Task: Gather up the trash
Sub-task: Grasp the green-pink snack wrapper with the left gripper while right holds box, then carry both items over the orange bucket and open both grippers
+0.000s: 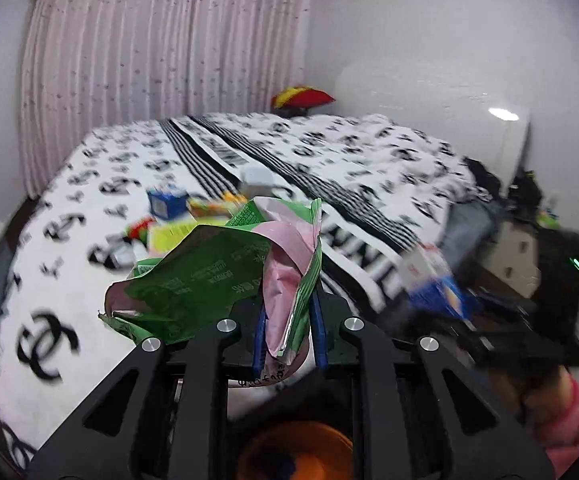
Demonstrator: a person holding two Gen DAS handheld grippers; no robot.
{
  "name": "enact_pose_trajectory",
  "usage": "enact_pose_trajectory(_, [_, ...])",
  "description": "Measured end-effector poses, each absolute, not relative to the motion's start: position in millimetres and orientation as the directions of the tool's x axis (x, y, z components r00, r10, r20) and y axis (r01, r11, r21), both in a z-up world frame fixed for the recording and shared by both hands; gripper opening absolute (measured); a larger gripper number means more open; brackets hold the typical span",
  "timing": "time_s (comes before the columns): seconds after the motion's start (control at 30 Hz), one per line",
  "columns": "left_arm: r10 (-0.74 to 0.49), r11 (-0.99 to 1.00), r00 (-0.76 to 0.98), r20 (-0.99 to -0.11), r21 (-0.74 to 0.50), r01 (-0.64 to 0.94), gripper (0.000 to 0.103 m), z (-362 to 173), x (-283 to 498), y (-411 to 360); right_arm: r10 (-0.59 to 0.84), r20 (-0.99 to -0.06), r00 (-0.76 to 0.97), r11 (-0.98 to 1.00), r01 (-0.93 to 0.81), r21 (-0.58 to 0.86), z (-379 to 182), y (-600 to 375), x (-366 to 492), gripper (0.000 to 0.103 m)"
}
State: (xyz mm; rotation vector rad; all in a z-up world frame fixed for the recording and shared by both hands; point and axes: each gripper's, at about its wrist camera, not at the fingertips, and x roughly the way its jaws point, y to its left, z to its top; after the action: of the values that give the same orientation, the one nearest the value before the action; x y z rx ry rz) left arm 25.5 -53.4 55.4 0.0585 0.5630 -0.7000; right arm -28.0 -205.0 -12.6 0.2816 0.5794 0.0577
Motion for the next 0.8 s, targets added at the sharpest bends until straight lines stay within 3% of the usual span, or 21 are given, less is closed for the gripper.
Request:
enact_pose_trajectory(0.3, [-0.667,0.704,0.433,-0.607,-0.321,0.634,0.017,-25,-17,-35,0.150,-0.617,0.773,0.978,-0.022,0.210,-37,-181,-44,0.057])
enact_pose_trajectory(0.6, [-0.627,0.729,0.247,-0.739,-0.443,0.522,0.017,-132,-18,-38,0.203,-0.748,0.632,0.974,-0.048,0.223,-99,-163,-41,0.057])
enact_pose_trajectory(0.8, [-0.610,0.747,0.139,-0.780,-0.506,0.432,0.017,-188,-11,-37,0.245,-0.827,0.506,0.965,-0.044,0.259,-150,-153,-35,0.057])
